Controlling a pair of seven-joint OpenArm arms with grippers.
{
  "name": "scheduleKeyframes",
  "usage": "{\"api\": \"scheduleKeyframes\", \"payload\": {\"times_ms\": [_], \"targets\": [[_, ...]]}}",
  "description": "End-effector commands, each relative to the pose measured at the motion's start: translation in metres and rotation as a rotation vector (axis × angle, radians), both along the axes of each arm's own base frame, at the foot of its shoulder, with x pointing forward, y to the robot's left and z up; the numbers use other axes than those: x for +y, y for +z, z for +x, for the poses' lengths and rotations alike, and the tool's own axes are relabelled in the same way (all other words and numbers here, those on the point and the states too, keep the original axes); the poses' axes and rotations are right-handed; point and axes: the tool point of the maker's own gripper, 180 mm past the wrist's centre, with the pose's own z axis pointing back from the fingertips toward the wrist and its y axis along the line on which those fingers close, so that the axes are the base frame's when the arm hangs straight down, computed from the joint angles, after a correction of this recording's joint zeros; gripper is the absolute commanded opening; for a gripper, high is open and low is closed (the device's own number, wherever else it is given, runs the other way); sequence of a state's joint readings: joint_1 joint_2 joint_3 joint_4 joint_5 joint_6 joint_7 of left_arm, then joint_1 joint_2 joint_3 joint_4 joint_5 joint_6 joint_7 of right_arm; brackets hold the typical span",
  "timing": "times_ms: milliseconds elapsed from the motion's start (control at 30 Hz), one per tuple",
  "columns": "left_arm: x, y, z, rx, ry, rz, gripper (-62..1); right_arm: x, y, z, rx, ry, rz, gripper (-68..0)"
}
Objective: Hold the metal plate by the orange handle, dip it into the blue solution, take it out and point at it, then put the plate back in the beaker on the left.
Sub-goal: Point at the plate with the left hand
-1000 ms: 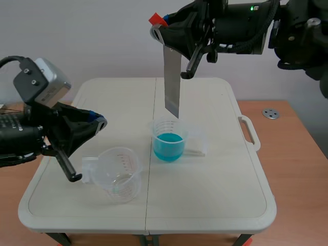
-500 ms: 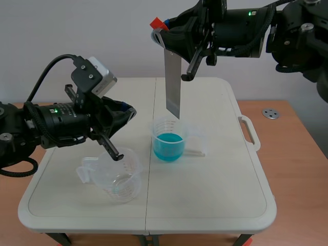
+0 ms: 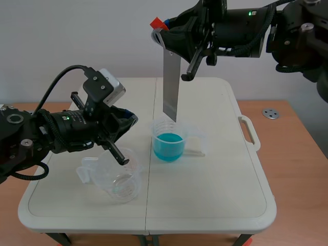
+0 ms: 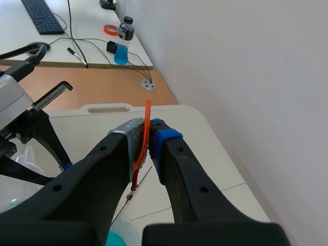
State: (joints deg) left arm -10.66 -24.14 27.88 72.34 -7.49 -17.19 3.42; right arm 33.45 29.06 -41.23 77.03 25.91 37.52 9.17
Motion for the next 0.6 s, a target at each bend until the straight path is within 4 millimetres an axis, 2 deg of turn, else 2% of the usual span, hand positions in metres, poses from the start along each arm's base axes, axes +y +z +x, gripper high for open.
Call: {"api": "scheduleKeyframes", "payload": {"times_ms": [0,367,567], "targets": [[-0.002,0.014,0.005,-0.036,-0.005,-0.017,-57.7,0.001,0.019,0.003,-0.042,0.006,0.031,-66.2],[-0.001,0.014,0.006,-0.038,0.0,-0.015,-57.7,0.0,0.019,0.003,-0.042,0.006,0.031,-66.2],[0.03,0.029,0.012,-0.063,0.073,-0.026,-57.7,0.0,0.019,0.003,-0.042,0.006,0.031,-66.2]]}}
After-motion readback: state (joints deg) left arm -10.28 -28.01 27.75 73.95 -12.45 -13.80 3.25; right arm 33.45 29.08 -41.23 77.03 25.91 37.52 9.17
